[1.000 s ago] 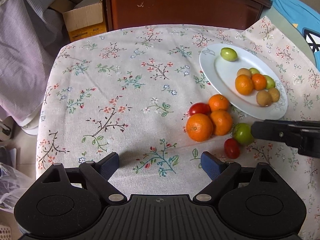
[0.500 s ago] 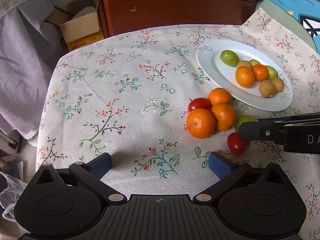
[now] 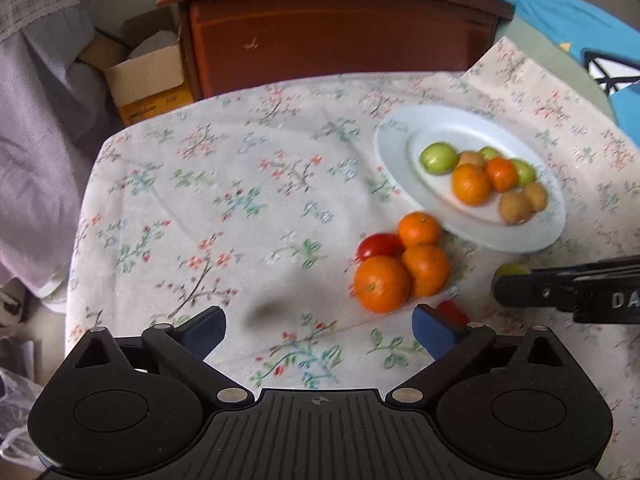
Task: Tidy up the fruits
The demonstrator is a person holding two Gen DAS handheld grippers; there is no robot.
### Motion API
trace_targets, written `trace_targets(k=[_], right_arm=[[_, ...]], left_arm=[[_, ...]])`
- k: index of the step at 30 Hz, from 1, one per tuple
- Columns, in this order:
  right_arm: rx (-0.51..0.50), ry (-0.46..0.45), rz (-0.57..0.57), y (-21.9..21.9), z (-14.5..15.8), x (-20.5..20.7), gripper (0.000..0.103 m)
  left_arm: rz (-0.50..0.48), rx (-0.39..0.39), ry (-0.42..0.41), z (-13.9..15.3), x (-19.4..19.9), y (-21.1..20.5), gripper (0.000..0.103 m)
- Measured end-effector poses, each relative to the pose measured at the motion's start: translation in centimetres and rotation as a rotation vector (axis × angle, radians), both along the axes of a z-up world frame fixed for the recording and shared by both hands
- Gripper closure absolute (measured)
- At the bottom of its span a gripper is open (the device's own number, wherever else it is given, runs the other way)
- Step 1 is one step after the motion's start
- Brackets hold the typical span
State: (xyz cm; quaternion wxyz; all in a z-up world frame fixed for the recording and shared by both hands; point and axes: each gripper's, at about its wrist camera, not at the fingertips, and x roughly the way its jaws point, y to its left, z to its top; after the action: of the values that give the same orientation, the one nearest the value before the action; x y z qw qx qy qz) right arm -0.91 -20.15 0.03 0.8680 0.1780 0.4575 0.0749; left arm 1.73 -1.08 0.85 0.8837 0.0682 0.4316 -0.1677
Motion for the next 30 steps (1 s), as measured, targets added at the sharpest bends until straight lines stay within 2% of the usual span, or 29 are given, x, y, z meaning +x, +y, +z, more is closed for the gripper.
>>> trace_targets(k=[3, 5, 7, 10, 13, 25, 30], right_arm=[[0.012, 0.013, -0.028, -0.9, 0.1, -0.5, 0.071], [0.021, 0.023, -0.043, -1.3, 0.1, -1.0, 0.071], [0.017, 0.025, -0.056, -1.5, 0.1, -1.4, 0.071], [0.022, 0.028, -0.066, -1.6, 0.0, -1.4, 0.071], [0.015, 0.029, -0.067, -1.4, -0.2, -1.1, 0.070], [-0.006, 0.031, -0.044, -0.9, -0.2, -1.0, 0.069], [0.003, 0.039, -0.045, -1.0, -0.2, -1.0, 0.069]], left_arm=[[-0.051, 0.001, -0.020, 0.7, 0.2, -0.7, 0.009], [-0.078, 0.008, -0.011, 0.6, 0.5, -1.1, 0.016], [-0.107, 0.005, 0.019, 0.1, 0.9, -1.3, 0.030], [-0.130, 0.015, 0.033, -0.4, 1.1, -1.4, 0.041], [-0.128, -0.014, 0.032, -0.5, 1.3, -1.2, 0.048], [-0.149, -0.021, 0.009, -0.7, 1.6, -2.0, 0.050], [-0.151, -0.012, 0.000, -0.7, 1.3, -2.2, 0.057]])
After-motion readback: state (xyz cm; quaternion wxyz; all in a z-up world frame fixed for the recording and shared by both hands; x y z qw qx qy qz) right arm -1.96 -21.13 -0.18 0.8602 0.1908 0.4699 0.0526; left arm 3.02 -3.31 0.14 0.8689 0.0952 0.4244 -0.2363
